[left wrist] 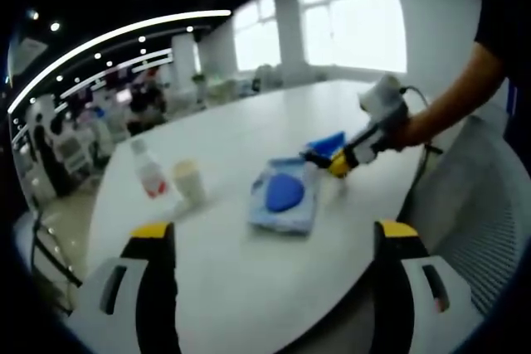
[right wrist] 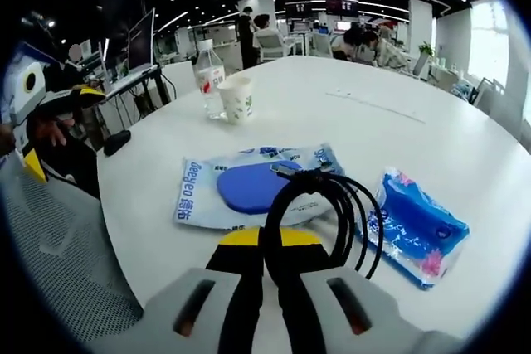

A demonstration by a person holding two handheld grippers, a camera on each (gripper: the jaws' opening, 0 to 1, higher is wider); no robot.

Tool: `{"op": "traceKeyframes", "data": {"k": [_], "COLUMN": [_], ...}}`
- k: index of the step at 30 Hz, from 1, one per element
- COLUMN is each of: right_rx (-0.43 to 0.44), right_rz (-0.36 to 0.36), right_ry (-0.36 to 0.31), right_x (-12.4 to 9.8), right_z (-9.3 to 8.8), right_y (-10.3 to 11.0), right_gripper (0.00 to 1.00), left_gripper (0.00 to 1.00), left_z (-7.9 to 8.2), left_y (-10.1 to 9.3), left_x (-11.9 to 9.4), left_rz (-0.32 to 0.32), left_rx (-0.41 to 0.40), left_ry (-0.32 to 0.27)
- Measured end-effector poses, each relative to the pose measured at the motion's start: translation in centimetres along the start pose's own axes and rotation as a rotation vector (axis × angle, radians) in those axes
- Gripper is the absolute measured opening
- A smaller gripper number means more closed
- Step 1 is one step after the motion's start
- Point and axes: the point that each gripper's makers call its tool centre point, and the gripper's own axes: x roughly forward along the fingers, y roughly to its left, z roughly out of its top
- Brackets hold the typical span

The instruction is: Arrange the tabletop items into an orderly group along one side of the table until the central work area is clear of visible clutter.

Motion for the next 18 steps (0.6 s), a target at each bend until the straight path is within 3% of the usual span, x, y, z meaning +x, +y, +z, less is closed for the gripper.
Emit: {"op": "traceKeyframes", "data": {"k": [18], "right_rx": [-0.054], "right_rz": [-0.076], "right_ry": [-0.087], "right_x": [-4.0], "right_z": [2.2], "right_y": [-3.3], "right_gripper": [0.04], "left_gripper": [0.96], "left_z": [0.0], "left_y": [0.1], "left_x": [-0.2], "left_rz": [-0.002], "left_rx": [-0.003], "left_ry": [-0.005]}}
